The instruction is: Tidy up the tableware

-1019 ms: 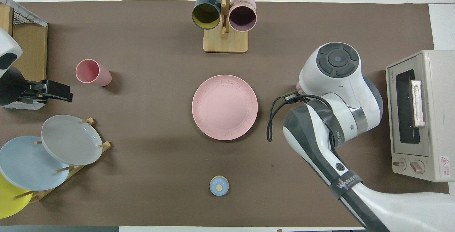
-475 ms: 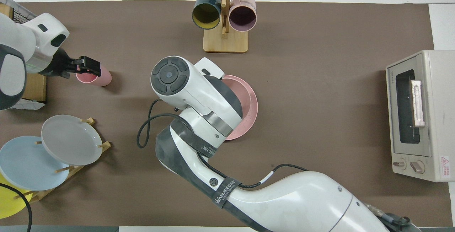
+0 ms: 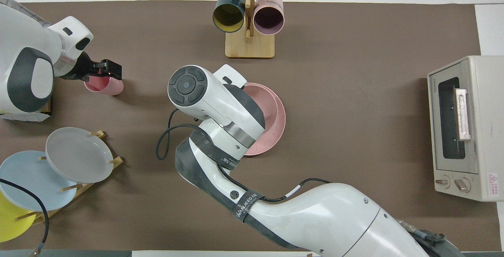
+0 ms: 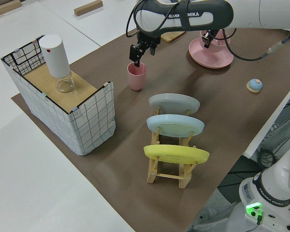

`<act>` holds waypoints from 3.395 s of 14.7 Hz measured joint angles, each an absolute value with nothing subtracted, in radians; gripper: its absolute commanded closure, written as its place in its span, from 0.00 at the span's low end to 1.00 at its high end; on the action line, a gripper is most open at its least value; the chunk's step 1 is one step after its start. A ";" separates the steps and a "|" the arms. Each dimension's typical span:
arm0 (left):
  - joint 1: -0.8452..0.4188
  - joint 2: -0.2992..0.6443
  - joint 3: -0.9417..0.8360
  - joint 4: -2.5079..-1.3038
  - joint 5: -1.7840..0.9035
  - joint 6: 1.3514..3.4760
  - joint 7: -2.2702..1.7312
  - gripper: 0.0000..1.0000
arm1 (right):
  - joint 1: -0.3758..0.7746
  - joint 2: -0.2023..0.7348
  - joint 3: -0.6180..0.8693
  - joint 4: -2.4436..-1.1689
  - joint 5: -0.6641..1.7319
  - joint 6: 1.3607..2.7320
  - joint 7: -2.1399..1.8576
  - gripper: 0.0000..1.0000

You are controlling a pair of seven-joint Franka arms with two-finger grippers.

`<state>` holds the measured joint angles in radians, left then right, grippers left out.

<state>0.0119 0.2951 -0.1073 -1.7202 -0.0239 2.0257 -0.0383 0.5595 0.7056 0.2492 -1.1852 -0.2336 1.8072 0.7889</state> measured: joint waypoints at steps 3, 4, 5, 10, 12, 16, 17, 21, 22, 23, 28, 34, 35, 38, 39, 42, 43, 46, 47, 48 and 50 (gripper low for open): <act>0.011 0.311 -0.109 -1.720 -0.023 2.051 -0.038 0.00 | 0.559 0.705 0.249 -1.211 -0.225 1.808 0.794 1.00; 0.011 0.317 -0.109 -1.720 -0.023 2.056 -0.038 0.00 | 0.560 0.705 0.250 -1.227 -0.224 1.819 0.794 1.00; 0.011 0.323 -0.109 -1.720 -0.023 2.058 -0.038 0.00 | 0.560 0.706 0.250 -1.242 -0.223 1.840 0.795 1.00; 0.010 0.341 -0.109 -1.725 -0.022 2.064 -0.039 0.21 | 0.554 0.694 0.250 -1.260 -0.199 1.862 0.799 0.49; 0.007 0.343 -0.109 -1.738 -0.021 2.071 -0.042 0.56 | 0.551 0.688 0.248 -1.239 -0.197 1.830 0.801 0.46; 0.006 0.344 -0.110 -1.758 -0.009 2.086 -0.043 1.00 | 0.450 0.619 0.239 -1.164 -0.196 1.693 0.684 0.35; 0.007 0.344 -0.110 -1.757 -0.007 2.089 -0.044 1.00 | 0.392 0.574 0.239 -1.154 -0.182 1.651 0.606 0.29; 0.007 0.343 -0.109 -1.730 -0.003 2.087 -0.045 1.00 | 0.181 0.394 0.229 -1.150 -0.144 1.453 0.344 0.02; 0.007 0.342 -0.110 -1.707 -0.003 2.065 -0.047 1.00 | 0.157 0.359 0.208 -1.150 -0.141 1.409 0.285 0.00; 0.006 0.341 -0.112 -1.671 -0.003 2.024 -0.061 1.00 | 0.149 0.330 0.174 -1.153 -0.140 1.373 0.230 0.00; -0.111 0.325 -0.128 -1.420 -0.003 1.699 -0.330 1.00 | 0.152 0.254 -0.076 -1.233 -0.012 1.334 0.076 0.00; -0.345 0.323 -0.136 -1.309 -0.024 1.598 -0.703 1.00 | 0.143 0.221 -0.191 -1.342 0.013 1.348 0.066 0.00; -0.379 0.324 -0.137 -1.302 -0.032 1.599 -0.757 1.00 | 0.129 0.210 -0.194 -1.358 0.014 1.362 0.046 0.00; -0.484 0.331 -0.138 -1.298 -0.039 1.636 -0.913 1.00 | 0.094 0.143 -0.197 -1.447 0.015 1.420 -0.051 0.00; -0.519 0.343 -0.138 -1.302 -0.039 1.667 -0.964 1.00 | 0.094 0.118 -0.198 -1.474 0.013 1.433 -0.062 0.00; -0.582 0.397 -0.137 -1.322 -0.039 1.758 -1.054 1.00 | 0.102 0.079 -0.194 -1.512 -0.015 1.466 -0.069 0.00; -0.590 0.418 -0.136 -1.328 -0.039 1.774 -1.068 1.00 | 0.103 0.076 -0.193 -1.519 -0.017 1.470 -0.077 0.00; -0.605 0.471 -0.135 -1.333 -0.038 1.813 -1.092 1.00 | 0.103 0.070 -0.193 -1.533 -0.018 1.480 -0.107 0.00; -0.606 0.481 -0.134 -1.337 -0.038 1.823 -1.095 1.00 | 0.103 0.064 -0.193 -1.545 -0.018 1.495 -0.109 0.00; -0.607 0.488 -0.134 -1.344 -0.038 1.837 -1.102 1.00 | 0.103 0.058 -0.193 -1.556 -0.018 1.504 -0.114 0.00; -0.607 0.502 -0.133 -1.355 -0.038 1.864 -1.118 1.00 | 0.101 0.048 -0.195 -1.572 -0.018 1.511 -0.134 0.00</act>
<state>-0.6067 0.5020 -0.1331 -1.3548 -0.0377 1.8641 -1.1181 0.1008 0.0481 -0.1954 -1.5717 -0.0176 1.5107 -0.1341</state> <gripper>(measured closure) 0.956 0.000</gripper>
